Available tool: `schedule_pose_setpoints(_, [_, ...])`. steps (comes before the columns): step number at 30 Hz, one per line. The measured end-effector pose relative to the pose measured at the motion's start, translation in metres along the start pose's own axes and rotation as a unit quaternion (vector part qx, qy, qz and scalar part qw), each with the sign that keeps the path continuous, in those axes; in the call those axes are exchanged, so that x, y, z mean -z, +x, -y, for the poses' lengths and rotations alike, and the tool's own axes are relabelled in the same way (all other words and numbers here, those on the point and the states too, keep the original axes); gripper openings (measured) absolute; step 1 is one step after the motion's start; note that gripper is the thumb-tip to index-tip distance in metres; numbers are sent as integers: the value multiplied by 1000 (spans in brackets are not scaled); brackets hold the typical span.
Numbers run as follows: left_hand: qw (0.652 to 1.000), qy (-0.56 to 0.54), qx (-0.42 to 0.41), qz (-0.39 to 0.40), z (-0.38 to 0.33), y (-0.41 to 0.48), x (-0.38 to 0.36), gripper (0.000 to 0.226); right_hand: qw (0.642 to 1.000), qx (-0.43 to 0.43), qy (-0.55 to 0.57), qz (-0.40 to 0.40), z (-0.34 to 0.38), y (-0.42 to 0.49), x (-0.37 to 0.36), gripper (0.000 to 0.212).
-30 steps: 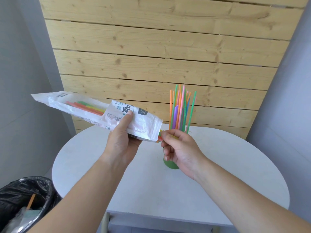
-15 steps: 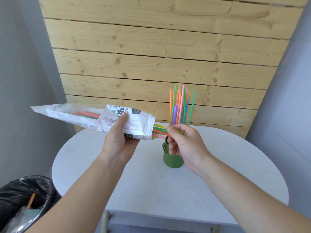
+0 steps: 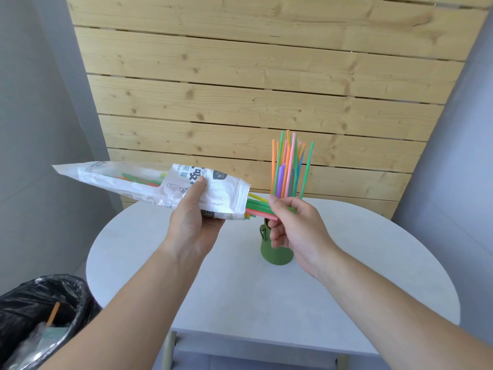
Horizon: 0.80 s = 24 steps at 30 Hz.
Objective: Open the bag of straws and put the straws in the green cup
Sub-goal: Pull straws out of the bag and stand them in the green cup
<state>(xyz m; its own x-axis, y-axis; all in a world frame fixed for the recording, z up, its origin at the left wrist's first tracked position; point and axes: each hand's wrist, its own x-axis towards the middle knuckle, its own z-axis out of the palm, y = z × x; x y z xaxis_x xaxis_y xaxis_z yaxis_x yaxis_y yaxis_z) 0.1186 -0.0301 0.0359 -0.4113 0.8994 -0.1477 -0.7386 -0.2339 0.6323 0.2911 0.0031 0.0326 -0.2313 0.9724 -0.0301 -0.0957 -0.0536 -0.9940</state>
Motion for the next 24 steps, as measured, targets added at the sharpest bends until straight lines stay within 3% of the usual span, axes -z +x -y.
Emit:
schedule_pose_setpoints(2, [1000,4,1,4,1,0,-1,19,1000,-1,-7,19,-1,-3,-2,28])
schedule_pose_setpoints(9, [1000,-10,4,-1,0,2,0,21,1000,6,-14,27,4,2,6,10])
schedule_pose_setpoints(15, [1000,-8,2,-1,4,1,-2,17,999,-15,-36,9,2,-1,3,33])
schedule_pose_setpoints(24, [1000,-15,-2,9,-3,4,3,19,1000,-1,-15,-13,10,7,18,20])
